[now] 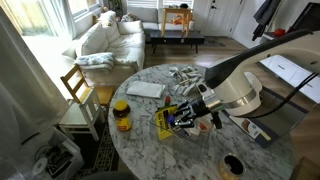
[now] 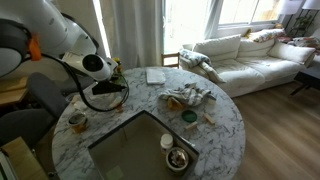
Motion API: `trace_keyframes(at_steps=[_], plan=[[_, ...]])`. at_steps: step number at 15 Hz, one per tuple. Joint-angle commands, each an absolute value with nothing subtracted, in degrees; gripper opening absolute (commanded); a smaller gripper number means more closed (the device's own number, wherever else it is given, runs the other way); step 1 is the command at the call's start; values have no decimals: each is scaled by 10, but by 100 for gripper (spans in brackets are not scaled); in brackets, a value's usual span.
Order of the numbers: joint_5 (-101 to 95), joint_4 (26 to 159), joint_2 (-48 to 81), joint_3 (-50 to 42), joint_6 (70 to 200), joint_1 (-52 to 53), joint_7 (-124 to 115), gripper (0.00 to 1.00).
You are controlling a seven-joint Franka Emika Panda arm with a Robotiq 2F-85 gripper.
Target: Make the laying bottle in the clear storage box stand upright in the storage box
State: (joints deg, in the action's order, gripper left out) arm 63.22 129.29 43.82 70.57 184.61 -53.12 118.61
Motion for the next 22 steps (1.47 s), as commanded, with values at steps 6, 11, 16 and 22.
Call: trace_keyframes(at_steps=[6,11,16,22], plan=[[576,1300,629,806,1944,-616,1301,19],[591,1292,596,789,1921,-602,1281,44],[600,1307,595,798,1923,-616,1275,19],[589,1343,642,868,1987,-676,1278,19]])
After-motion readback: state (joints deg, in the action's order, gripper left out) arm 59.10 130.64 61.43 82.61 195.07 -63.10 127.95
